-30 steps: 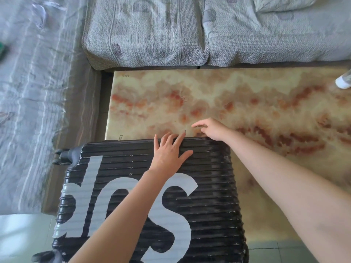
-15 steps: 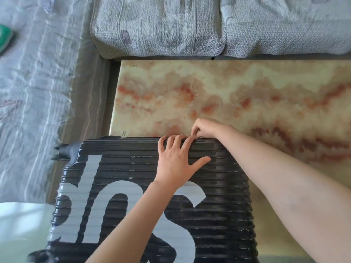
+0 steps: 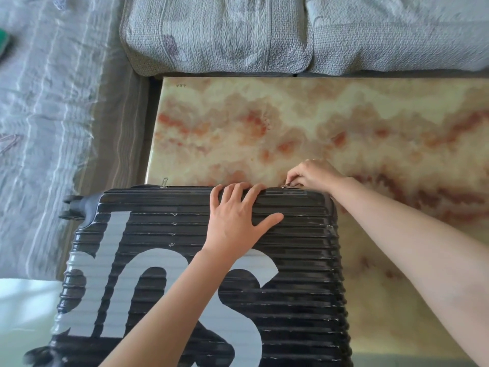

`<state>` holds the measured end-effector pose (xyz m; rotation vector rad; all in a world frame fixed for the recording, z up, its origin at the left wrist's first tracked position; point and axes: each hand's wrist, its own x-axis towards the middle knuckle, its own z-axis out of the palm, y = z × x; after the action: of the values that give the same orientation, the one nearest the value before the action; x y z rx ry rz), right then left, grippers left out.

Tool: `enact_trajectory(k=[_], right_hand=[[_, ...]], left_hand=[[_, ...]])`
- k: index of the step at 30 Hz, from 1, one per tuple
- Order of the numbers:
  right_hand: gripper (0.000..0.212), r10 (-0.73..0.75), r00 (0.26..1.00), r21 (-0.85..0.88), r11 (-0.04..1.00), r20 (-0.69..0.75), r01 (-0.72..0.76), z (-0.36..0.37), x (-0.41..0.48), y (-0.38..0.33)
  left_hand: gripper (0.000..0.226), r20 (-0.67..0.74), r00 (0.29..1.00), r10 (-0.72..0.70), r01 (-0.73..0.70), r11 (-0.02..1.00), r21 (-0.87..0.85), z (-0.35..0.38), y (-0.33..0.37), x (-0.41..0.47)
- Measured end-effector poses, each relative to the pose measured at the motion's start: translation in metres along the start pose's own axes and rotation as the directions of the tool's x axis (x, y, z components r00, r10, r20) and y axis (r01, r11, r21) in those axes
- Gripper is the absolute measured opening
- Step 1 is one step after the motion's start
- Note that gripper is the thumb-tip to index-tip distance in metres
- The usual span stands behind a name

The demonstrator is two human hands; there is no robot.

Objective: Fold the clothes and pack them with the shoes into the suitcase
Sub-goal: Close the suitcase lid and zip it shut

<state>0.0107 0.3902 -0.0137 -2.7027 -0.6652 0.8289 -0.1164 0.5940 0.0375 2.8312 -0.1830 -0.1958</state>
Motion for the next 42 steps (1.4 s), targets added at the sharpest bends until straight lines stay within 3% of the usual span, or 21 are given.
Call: enact_trajectory(k=[8, 13, 17, 20, 31, 36, 39, 42], right_hand=[[0.02, 0.176, 0.976, 0.097, 0.982, -0.131, -0.164, 0.024, -0.065, 0.05], [0.017, 0.18, 0.966, 0.097, 0.982, -0.184, -0.165, 0.039, -0.087, 0.058], [0.01, 0.189, 0.943, 0.164, 0.975, -0.273, -0.148, 0.061, -0.109, 0.062], [0.008, 0.18, 0.916, 0.196, 0.974, -0.358, -0.115, 0.078, -0.122, 0.061], [0.02, 0.228, 0.902, 0.307, 0.945, -0.366, -0.114, 0.145, -0.201, 0.022], [0.013, 0.308, 0.879, 0.388, 0.908, -0.364, -0.157, 0.155, -0.211, 0.011], [0.02, 0.34, 0.872, 0.425, 0.888, -0.352, -0.175, 0.158, -0.213, 0.007], [0.022, 0.385, 0.854, 0.446, 0.87, -0.351, -0.209, 0.159, -0.218, 0.005]], left_hand=[[0.077, 0.025, 1.0, 0.005, -0.005, 1.0, 0.02, -0.006, -0.001, 0.002], [0.09, 0.152, 0.988, -0.038, 0.033, 0.999, 0.035, -0.015, 0.019, 0.006], [0.087, 0.256, 0.955, 0.149, -0.161, 0.987, 0.029, -0.007, 0.077, 0.009], [0.087, 0.329, 0.925, 0.188, -0.231, 0.968, 0.097, 0.005, 0.097, 0.011], [0.087, 0.22, 0.952, 0.215, -0.237, 0.968, 0.08, 0.022, 0.088, 0.016], [0.081, 0.191, 0.958, 0.216, -0.24, 0.964, 0.114, 0.023, 0.095, 0.003], [0.076, 0.165, 0.939, 0.303, -0.316, 0.947, 0.064, 0.022, 0.107, -0.026], [0.083, 0.256, 0.87, 0.422, -0.453, 0.889, 0.072, 0.03, 0.111, -0.073]])
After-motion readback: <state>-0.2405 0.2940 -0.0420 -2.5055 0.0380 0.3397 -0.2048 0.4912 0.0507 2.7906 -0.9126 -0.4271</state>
